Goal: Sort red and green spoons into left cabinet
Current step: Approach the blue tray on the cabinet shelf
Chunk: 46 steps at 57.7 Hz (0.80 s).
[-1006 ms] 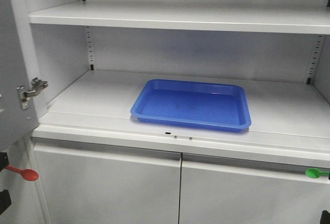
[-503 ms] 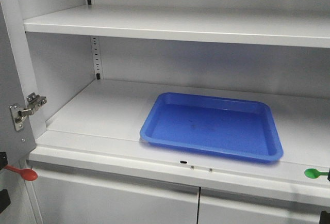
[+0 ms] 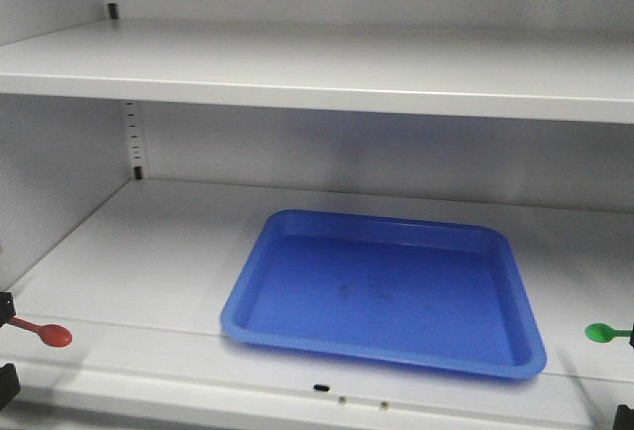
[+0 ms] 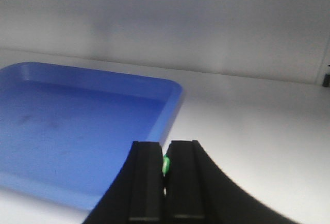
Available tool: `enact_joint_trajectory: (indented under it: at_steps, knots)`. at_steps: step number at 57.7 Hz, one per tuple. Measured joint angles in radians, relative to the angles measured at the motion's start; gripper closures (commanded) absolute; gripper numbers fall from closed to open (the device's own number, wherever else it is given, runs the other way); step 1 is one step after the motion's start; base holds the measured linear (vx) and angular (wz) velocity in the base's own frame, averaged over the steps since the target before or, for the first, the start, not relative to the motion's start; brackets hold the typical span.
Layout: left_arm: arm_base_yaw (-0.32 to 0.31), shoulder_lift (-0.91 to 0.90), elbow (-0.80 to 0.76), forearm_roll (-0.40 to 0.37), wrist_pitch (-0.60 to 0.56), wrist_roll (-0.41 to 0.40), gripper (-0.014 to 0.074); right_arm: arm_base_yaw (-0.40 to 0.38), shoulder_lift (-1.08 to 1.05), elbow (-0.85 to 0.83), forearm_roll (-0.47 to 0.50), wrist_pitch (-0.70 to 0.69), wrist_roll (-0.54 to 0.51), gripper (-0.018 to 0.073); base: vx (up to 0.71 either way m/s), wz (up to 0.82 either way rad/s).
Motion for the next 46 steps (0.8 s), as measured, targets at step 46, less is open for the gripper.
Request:
enact_joint_trajectory:
  at_steps: [46]
  knots:
    - [0.000,0.000,0.000,0.000,0.000,0.000,0.0603,0.000,0.000,0.000,0.000,0.000,0.000,0.0562,0.11,-0.16]
